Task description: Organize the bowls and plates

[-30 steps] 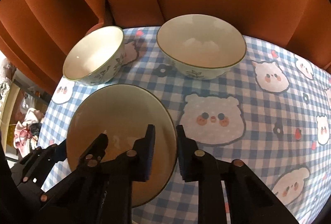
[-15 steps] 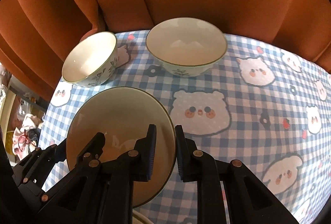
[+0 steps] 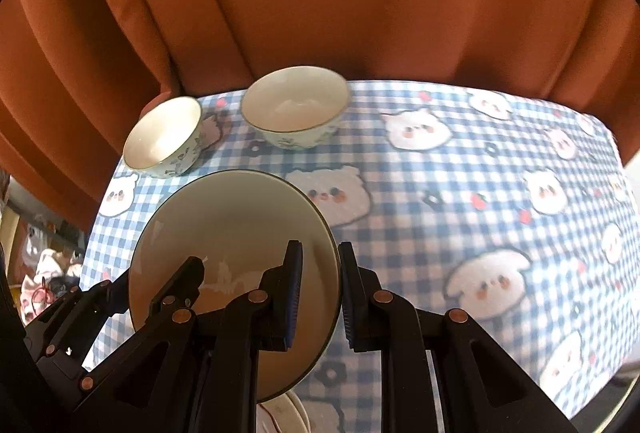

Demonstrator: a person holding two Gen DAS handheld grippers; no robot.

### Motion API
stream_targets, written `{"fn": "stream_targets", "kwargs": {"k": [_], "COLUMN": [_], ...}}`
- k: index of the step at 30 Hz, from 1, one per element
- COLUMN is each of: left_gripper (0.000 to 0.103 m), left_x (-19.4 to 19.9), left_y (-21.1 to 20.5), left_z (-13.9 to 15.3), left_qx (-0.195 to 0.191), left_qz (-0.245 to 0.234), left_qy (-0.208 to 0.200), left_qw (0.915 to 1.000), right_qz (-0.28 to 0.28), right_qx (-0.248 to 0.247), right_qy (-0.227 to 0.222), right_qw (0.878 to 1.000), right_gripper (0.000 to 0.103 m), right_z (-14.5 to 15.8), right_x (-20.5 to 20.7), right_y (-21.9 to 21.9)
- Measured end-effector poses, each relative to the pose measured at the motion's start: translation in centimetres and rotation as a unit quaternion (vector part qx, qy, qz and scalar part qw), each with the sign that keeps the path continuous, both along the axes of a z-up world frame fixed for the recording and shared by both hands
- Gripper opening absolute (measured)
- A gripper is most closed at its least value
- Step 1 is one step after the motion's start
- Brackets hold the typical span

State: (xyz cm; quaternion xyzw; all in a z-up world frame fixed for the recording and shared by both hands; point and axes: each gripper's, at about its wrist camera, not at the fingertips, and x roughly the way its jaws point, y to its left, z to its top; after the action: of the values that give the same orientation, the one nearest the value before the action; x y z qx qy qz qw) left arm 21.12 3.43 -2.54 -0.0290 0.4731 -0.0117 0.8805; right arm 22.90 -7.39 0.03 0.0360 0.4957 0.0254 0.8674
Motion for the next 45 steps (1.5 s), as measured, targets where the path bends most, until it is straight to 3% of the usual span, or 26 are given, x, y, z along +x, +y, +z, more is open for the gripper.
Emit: {"fn": "stream_targets", "kwargs": {"k": [10,21,36,45], "left_gripper": [0.031,0.031,0.031,0.031], "left_x": [-5.0,-9.4,-11.2,-11.6], "left_y": [-3.6,-8.3,-12.8,-13.9], "left_z": [1.0,-0.3,-5.3,-5.3], "left_qx": [0.007,0.006,0.006,0.015], "left_qz": [-0.029,-0.006,0.039,0.047], "left_qy": [-0.006,0.007,0.042,0.031], "left_qw": [0.9995,0.9999,0.9983,0.9983], "right_qz": [-0.027,-0.004,0.045,0.059], "right_qx": [0.000,0.009,0.003,-0.005], "right_qy": [-0.005,0.003,0.036,0.031], "right_qw": [1.000,1.000,0.998,0.998], "right_gripper": [0.021,0.021,0.021,0.021], "right_z": [0.9,-0.8,-5.9,-6.4], "right_x": [-5.6,-10.6,-11.7,-11.5], "right_y": [-4.4,-9.1,-13.4,-14.0]}}
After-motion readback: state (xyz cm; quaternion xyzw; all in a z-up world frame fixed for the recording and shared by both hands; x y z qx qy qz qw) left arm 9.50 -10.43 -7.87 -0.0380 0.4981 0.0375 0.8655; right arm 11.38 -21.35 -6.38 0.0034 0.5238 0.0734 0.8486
